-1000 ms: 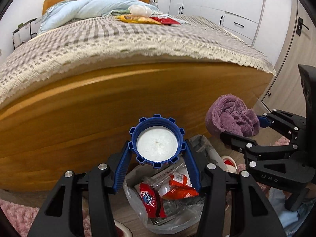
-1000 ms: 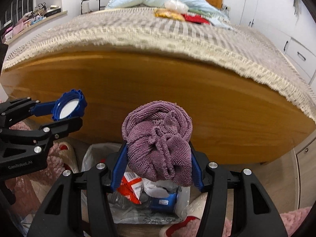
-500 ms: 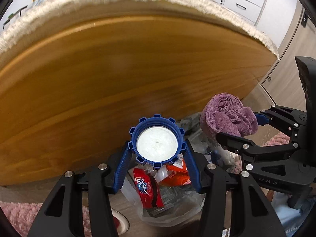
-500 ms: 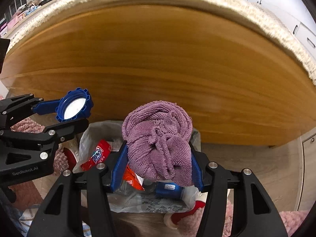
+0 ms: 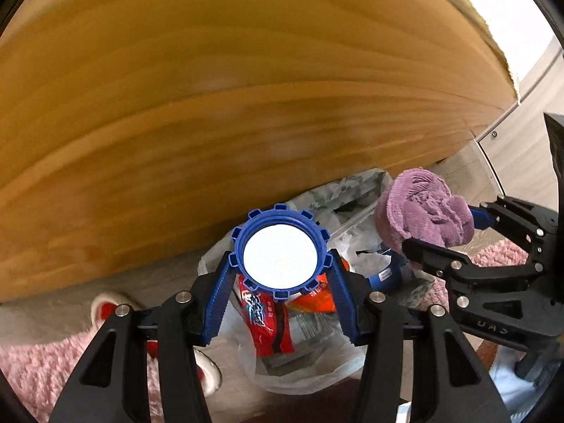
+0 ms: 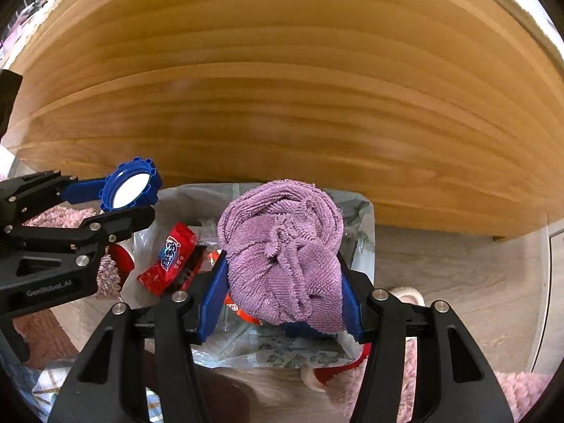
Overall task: Collect trash
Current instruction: 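Lower the blue cap into the bin and open the left tool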
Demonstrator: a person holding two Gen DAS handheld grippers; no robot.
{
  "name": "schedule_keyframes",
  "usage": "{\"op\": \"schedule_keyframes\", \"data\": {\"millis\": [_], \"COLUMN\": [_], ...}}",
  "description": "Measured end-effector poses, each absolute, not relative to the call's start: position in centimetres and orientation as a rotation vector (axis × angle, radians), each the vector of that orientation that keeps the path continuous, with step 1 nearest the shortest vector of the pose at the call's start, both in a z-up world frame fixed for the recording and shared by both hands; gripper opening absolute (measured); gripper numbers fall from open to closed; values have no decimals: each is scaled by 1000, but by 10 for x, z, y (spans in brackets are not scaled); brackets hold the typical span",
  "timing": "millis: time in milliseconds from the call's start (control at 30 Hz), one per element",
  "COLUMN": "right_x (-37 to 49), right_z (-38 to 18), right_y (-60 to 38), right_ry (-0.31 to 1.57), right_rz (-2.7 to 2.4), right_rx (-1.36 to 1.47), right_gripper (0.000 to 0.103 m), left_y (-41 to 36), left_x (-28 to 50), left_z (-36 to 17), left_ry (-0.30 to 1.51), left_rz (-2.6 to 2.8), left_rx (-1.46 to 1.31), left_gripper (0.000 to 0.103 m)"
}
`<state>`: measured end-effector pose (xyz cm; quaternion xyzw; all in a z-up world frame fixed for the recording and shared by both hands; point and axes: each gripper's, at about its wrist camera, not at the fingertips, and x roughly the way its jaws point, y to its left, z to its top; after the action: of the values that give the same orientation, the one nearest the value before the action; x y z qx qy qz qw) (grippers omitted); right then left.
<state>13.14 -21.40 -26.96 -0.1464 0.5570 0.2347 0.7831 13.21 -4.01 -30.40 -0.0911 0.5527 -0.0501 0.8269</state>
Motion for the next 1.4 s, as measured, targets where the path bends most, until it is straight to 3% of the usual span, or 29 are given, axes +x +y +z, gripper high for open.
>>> {"op": "schedule_keyframes", "data": {"millis": [867,1400], "right_x": [131,157], "right_z": [-265,-283], "right_y": [-212,-237], "right_ry": [1223,1335], "right_rz": [512,421], "right_rx": [-315,-160], "right_gripper": [54,54], "left_y": [-46,-40], "left_x": [136,146], "left_z": [-310,-347], "left_ry": [1206,1336], "left_rz": [-109,-70], "left_rx": [-188,-254], "left_gripper": [50,50]}}
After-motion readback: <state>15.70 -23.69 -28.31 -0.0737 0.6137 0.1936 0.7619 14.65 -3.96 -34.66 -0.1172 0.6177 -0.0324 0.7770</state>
